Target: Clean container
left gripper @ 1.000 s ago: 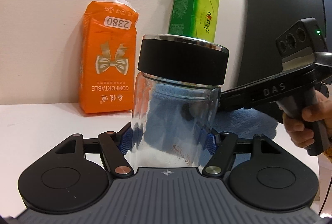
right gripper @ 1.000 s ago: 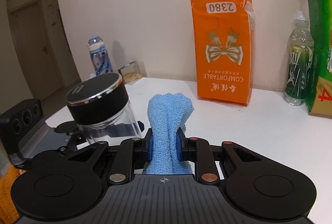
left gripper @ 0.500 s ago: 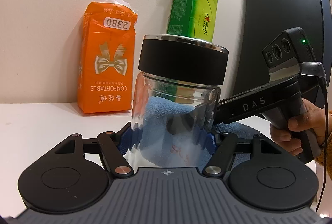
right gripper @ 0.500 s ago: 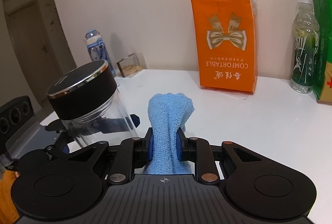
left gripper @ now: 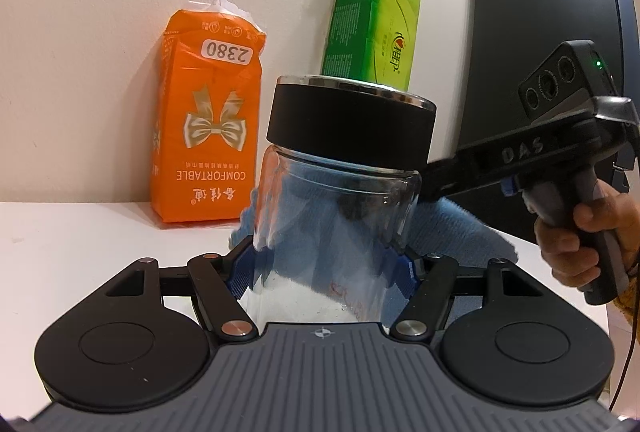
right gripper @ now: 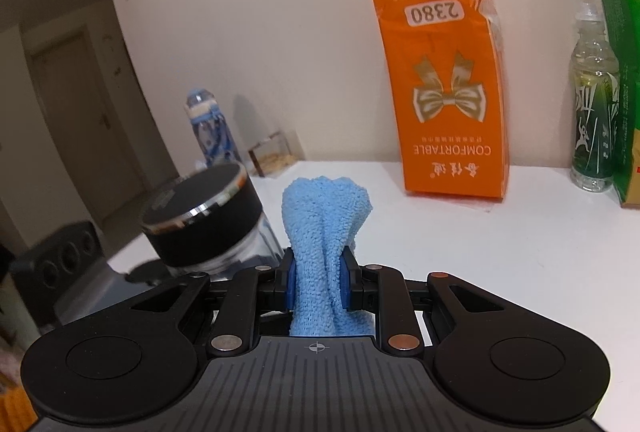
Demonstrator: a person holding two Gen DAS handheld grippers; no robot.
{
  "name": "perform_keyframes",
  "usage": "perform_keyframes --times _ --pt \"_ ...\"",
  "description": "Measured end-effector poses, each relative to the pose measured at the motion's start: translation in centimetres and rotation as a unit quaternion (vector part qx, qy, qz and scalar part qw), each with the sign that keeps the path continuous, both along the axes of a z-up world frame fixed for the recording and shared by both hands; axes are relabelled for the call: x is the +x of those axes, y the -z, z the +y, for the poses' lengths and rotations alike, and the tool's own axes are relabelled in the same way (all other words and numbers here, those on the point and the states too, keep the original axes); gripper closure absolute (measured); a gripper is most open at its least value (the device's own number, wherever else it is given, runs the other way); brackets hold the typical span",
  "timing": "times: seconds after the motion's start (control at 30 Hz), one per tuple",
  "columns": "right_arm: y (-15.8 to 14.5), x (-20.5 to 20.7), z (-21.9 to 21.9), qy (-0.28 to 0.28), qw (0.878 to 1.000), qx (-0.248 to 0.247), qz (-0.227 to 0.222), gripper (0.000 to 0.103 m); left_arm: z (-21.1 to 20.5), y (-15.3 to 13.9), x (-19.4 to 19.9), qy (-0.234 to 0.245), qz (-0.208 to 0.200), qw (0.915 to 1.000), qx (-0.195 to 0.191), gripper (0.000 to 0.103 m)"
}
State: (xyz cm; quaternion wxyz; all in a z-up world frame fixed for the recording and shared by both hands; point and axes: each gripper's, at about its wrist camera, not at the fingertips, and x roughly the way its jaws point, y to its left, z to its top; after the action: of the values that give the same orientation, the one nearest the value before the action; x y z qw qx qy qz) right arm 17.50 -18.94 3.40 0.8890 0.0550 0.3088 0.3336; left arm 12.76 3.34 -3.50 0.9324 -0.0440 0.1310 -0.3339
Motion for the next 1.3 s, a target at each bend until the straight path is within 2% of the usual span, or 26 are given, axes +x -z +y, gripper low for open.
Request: perform_keyframes --times 0.1,0.23,0.43,0.6,0.63,0.87,1.13,1.3 --pt "-0.2 -0.1 -0.2 0.0 1.0 0.005 0.002 0.084 0.0 0.0 -0.1 -0.001 -0.003 1.0 0.0 0.022" --pt "0.6 -0.1 0.4 0.003 1.0 -0.02 0.009 0.084 0.0 -0.1 -0.3 -0.003 -0.007 1.0 0.001 0.022" --pt "1.2 -0.1 0.2 0.006 1.0 -0.02 0.015 0.084 -0.4 0.0 -0.4 -0.005 -0.013 0.9998 0.016 0.019" --pt "0.8 -0.1 -0.9 0.027 0.999 -0.024 0.0 0.084 -0.4 -0.1 -0.5 -0.016 -0.019 0.9995 0.019 0.018" --pt "0.8 0.0 -1.2 0.036 0.999 -0.029 -0.002 0.084 -0.4 -0.1 -0.5 -0.022 -0.019 0.9993 0.021 0.013" --pt "2.4 1.0 -2.0 0.107 0.984 -0.14 -0.026 0.084 -2.0 -0.2 -0.6 -0.079 -0.048 0.994 0.059 0.005" --pt "4.5 3.1 -1.5 0.136 0.967 -0.213 -0.045 0.084 -3.3 -0.2 1.7 -0.162 -0.046 0.9827 0.077 0.005" --pt "5.3 5.4 -1.6 0.152 0.96 -0.231 -0.044 0.084 -3.7 0.5 4.7 -0.204 -0.045 0.9723 0.105 0.009"
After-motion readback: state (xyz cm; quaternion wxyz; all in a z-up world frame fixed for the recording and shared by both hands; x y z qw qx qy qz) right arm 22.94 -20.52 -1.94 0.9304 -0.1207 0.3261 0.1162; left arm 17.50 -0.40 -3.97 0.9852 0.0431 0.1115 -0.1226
